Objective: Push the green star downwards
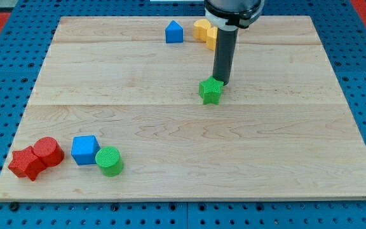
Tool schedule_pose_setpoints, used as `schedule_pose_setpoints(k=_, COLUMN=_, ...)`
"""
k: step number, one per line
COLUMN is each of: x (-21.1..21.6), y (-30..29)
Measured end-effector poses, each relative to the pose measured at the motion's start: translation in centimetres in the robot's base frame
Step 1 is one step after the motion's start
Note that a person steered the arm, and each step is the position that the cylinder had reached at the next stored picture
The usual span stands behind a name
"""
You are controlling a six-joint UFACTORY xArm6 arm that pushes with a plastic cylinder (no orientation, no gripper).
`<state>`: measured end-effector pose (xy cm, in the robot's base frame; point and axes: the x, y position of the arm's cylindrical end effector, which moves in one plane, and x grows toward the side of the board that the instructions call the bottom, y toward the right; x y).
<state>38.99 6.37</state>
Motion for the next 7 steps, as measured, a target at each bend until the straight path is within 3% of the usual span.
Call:
schedule_pose_setpoints(k=3, x=2.1, y=-4.8)
schedule_pose_setpoints(k=7, x=3.8, y=0.0)
